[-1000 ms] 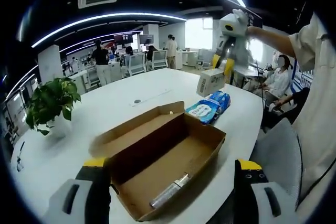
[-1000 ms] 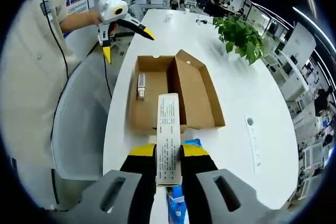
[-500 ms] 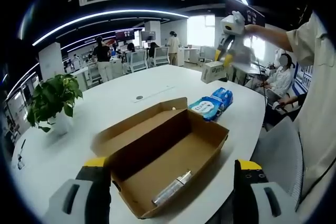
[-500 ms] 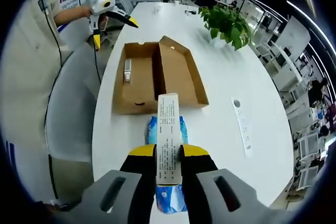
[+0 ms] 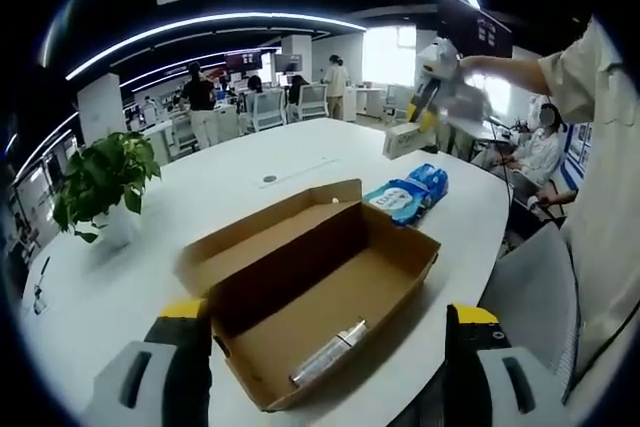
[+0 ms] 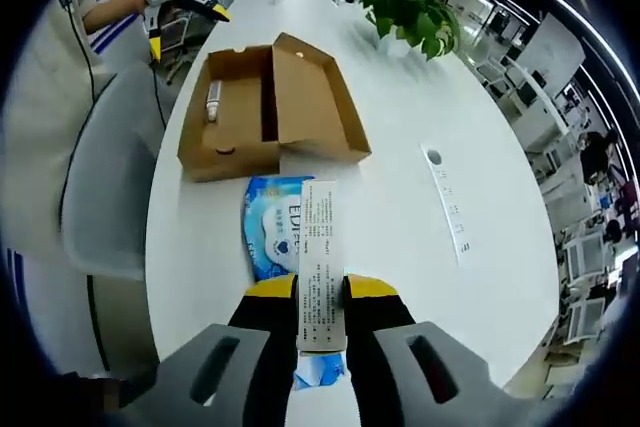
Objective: Operate the shoe box by opening the lid, removing the specified soft item, and placing it in the target area until the item is outside and the box remains undamaged.
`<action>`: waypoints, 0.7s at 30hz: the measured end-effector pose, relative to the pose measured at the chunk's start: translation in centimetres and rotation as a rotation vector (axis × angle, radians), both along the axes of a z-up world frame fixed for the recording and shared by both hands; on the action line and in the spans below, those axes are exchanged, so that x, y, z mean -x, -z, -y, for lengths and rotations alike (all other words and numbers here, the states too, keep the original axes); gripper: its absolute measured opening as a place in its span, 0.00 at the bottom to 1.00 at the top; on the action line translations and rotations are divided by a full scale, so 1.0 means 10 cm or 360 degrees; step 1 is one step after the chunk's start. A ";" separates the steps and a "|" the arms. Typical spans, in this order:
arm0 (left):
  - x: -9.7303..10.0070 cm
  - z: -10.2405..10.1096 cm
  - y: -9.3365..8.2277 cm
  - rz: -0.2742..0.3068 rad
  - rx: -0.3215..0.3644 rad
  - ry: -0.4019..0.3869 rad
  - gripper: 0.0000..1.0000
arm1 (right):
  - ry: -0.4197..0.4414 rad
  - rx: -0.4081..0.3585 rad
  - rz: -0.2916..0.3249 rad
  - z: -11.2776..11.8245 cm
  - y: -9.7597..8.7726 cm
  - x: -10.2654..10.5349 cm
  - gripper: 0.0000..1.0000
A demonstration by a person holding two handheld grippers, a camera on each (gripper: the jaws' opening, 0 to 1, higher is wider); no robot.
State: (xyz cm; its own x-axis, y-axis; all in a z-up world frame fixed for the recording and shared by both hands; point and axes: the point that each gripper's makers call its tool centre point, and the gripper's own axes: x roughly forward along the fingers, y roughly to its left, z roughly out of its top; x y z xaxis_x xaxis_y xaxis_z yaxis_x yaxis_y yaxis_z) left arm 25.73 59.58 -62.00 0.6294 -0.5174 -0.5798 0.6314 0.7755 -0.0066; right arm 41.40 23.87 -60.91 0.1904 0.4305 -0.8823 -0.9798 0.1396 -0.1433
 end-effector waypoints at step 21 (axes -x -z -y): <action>-0.10 0.04 0.15 -0.0060 -0.0019 0.0030 0.97 | 0.0011 0.0189 -0.0030 0.60 0.77 -0.42 0.15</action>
